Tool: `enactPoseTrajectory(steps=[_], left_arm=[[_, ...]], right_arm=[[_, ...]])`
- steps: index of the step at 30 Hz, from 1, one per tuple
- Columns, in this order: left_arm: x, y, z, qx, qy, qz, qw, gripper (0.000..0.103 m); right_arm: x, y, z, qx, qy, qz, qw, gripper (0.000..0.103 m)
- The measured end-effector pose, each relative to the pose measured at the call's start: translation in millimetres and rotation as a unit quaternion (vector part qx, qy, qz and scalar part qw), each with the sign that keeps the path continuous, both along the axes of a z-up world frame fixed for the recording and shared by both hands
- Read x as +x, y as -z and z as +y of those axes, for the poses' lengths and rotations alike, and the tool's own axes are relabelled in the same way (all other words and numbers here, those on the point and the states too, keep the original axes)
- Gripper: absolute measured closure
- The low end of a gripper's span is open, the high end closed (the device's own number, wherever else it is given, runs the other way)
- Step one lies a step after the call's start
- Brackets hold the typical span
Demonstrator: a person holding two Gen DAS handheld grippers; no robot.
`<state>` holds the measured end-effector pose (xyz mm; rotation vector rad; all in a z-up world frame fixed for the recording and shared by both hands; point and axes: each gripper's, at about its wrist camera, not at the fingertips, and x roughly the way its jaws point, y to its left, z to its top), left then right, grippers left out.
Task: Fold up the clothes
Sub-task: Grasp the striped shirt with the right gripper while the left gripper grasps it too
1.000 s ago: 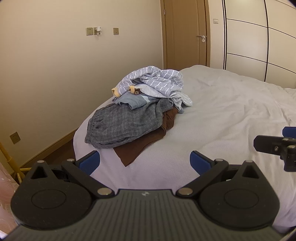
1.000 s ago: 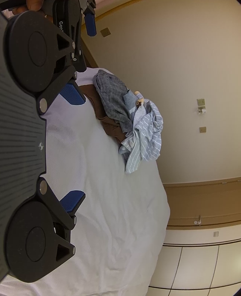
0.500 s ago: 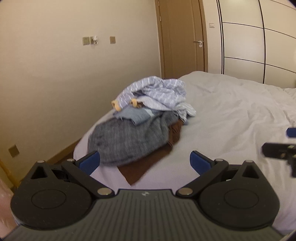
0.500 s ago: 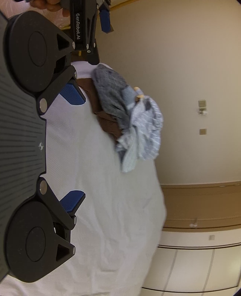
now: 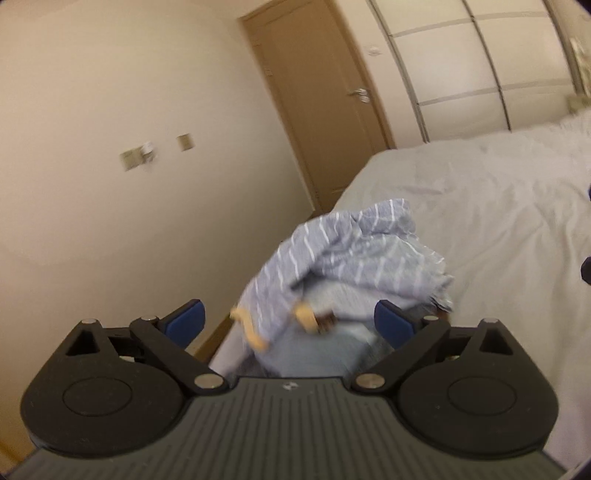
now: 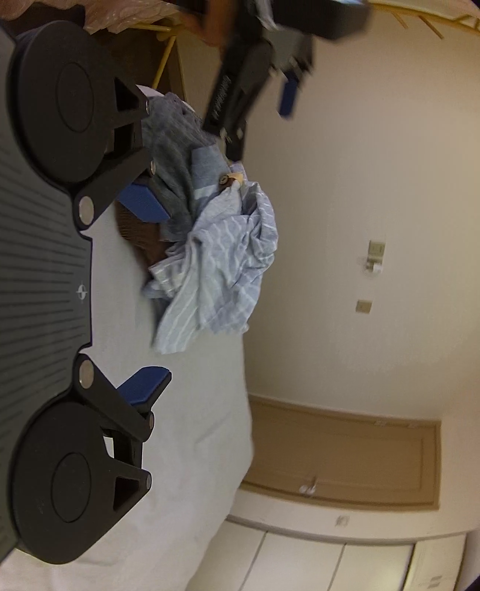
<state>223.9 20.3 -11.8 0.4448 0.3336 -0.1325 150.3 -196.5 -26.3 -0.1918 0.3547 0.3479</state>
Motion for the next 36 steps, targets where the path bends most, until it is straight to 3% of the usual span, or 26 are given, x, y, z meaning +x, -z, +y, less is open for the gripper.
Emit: enactPoseTrajectory(steps=[3,5,7,11,13,15,20,21,22,24,30,33,36], left_arm=[[35,3,-4,0.030,0.017,0.011,0.9993,0.014],[53,8,-7,0.050,0.024,0.018,0.9983,0.021],[68,13,-8,0.061,0.026,0.027,0.9974,0.048],[95,22,-2,0.050,0.023,0.055,0.9970,0.077],[102,23,-1,0.050,0.023,0.060,0.9967,0.093],[104,24,-1,0.050,0.022,0.061,0.9966,0.097],[108,22,0,0.052,0.019,0.058,0.9968,0.101],[105,18,0,0.051,0.018,0.052,0.9972,0.101],[102,13,0,0.049,0.018,0.044,0.9977,0.102],[94,0,-2,0.044,0.021,0.025,0.9985,0.102],[47,-59,-36,0.018,0.079,-0.032,0.9962,0.102],[10,-90,-66,-0.016,0.130,-0.057,0.9897,0.102],[-36,-111,-100,-0.047,0.196,-0.071,0.9769,0.102]], right_arm=[[30,8,10,-0.003,-0.025,-0.002,1.000,0.030],[48,14,16,-0.003,-0.042,0.002,0.999,0.032],[65,19,24,-0.003,-0.060,0.005,0.998,0.032],[92,28,40,-0.006,-0.080,0.005,0.997,0.033],[104,32,47,-0.005,-0.085,0.009,0.996,0.039],[115,35,54,-0.003,-0.087,0.015,0.996,0.052],[132,43,67,-0.006,-0.086,0.032,0.996,0.072],[132,43,68,-0.008,-0.084,0.034,0.996,0.086],[130,41,66,-0.005,-0.080,0.031,0.996,0.093],[119,29,54,0.001,-0.064,0.013,0.998,0.098],[73,-21,0,0.006,-0.013,-0.053,0.999,0.100],[26,-50,-47,0.002,0.027,-0.088,0.996,0.100],[-33,-74,-93,-0.008,0.071,-0.120,0.990,0.100]])
